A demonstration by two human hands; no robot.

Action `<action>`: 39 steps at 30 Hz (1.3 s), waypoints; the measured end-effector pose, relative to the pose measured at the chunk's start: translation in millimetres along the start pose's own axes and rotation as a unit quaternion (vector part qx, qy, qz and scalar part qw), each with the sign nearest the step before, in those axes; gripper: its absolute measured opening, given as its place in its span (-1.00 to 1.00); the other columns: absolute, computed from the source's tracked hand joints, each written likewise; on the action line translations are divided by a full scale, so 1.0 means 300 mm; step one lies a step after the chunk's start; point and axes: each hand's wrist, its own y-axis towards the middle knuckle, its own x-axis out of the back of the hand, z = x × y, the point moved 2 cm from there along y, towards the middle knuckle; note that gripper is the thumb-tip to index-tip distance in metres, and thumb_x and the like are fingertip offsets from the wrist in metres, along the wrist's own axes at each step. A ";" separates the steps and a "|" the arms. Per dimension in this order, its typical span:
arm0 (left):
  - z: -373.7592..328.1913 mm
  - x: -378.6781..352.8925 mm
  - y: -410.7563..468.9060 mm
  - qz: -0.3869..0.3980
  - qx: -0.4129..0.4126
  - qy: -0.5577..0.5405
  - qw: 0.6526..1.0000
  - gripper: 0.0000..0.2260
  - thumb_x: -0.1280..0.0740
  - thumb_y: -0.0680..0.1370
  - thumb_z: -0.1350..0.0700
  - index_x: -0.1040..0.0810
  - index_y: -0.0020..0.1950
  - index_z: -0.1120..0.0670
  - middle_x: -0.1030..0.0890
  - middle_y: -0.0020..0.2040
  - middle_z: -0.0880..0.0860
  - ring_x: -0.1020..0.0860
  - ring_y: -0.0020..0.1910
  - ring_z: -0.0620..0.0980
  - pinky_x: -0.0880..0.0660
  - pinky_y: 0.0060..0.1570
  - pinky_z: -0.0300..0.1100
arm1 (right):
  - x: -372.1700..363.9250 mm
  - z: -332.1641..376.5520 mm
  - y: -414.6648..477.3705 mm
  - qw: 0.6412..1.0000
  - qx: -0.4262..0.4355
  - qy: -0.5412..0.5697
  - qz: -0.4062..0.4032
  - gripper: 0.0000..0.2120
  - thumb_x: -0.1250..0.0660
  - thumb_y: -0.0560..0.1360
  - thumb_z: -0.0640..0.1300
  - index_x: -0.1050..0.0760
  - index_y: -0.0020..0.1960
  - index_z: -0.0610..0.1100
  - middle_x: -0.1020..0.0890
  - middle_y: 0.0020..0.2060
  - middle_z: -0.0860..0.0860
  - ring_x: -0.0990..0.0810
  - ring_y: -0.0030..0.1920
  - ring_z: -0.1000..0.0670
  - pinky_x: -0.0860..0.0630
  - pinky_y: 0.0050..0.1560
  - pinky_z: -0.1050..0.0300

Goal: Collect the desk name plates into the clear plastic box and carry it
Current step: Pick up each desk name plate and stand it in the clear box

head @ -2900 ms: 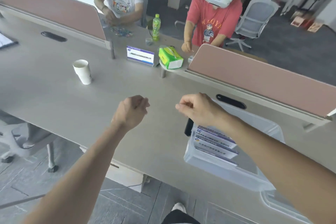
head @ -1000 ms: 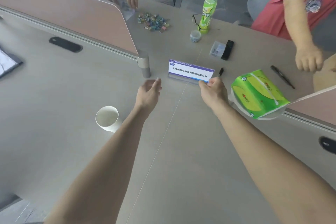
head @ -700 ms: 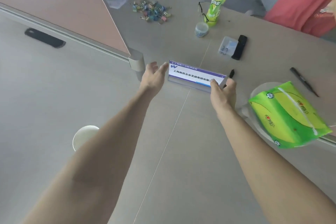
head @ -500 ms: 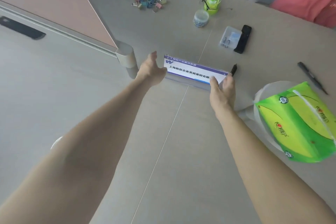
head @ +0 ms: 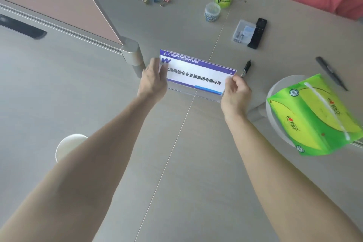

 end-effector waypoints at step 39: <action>-0.906 0.275 -1.163 0.014 -0.039 -0.338 0.940 -0.67 -0.34 0.48 -0.18 -0.57 0.06 0.04 -0.66 0.00 0.05 -0.65 0.06 0.14 -0.60 0.00 0.25 | 1.230 0.419 -0.740 0.977 0.119 0.172 -0.033 -0.83 -0.18 0.63 -0.12 -0.42 -0.11 -0.15 -0.42 -0.30 0.00 -0.34 -0.31 0.10 -0.32 -0.26 0.19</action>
